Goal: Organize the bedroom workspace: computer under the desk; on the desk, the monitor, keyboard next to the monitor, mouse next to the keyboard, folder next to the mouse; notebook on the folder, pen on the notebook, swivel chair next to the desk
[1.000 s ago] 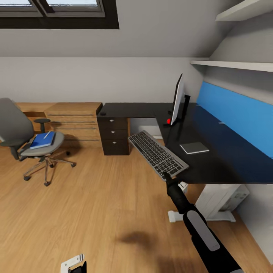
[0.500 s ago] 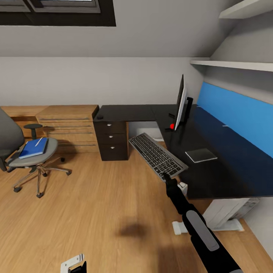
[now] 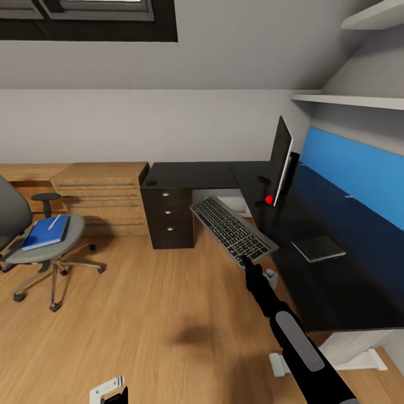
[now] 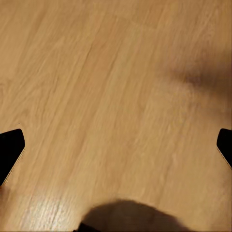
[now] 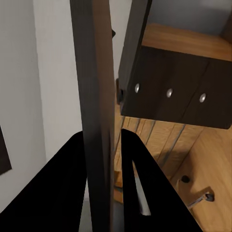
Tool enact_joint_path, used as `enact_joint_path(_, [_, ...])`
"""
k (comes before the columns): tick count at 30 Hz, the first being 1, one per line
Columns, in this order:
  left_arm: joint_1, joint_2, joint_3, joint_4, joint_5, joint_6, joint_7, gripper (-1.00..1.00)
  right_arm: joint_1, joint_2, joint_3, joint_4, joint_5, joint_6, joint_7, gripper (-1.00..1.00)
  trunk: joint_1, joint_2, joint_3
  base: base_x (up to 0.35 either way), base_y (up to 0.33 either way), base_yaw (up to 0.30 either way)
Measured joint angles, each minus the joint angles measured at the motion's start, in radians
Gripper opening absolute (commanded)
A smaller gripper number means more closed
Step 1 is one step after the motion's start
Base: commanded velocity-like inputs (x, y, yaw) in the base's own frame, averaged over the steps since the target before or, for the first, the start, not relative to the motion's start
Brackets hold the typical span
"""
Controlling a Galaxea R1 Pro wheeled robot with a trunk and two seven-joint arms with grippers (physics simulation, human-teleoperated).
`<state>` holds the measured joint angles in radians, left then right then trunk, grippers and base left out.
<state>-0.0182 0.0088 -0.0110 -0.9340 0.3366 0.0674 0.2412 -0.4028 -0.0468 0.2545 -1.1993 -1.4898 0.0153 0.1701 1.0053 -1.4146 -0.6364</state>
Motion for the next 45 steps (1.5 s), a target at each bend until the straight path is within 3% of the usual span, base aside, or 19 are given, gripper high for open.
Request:
enact_joint_path(34, [0.000,0.000,0.000,0.002,0.001,0.000,-0.001,1.00,0.000,0.000,-0.001,-0.001,-0.001,0.001,-0.004,-1.00,0.000,0.000,0.053,0.316,0.142,0.000])
enact_joint_path(45, [0.000,0.000,0.000,0.001,0.001,0.000,-0.001,1.00,0.000,-0.002,-0.003,0.001,-0.001,0.003,-0.007,-1.00,0.000,0.000,0.055,0.320,0.115,0.000])
